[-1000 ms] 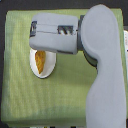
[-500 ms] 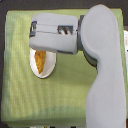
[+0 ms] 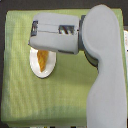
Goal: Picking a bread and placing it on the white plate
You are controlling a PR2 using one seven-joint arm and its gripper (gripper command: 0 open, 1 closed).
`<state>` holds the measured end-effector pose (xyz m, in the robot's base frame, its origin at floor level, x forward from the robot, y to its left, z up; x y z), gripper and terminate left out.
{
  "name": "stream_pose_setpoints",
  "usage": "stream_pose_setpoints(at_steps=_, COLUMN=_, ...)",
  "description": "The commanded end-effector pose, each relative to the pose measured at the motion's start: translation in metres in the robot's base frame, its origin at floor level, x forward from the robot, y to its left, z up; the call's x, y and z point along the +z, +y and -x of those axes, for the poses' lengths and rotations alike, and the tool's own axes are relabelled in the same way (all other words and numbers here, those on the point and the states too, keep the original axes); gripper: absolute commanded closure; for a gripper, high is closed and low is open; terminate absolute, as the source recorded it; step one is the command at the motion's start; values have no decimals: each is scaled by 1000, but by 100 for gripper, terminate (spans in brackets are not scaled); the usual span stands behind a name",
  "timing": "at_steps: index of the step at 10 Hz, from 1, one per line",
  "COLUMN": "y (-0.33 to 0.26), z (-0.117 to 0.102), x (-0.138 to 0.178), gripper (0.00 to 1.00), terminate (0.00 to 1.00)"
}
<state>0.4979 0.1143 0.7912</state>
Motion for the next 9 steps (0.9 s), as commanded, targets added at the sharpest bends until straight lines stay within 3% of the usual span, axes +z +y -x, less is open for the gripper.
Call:
stream_pose_setpoints(at_steps=1, y=-7, z=5, x=2, gripper=0, terminate=0)
stream_pose_setpoints(at_steps=3, y=-9, z=4, x=8, gripper=0, terminate=0)
stream_pose_setpoints(at_steps=6, y=-31, z=-13, x=71, gripper=0, terminate=0)
stream_pose_setpoints(at_steps=9, y=-40, z=-7, x=115, gripper=0, terminate=0)
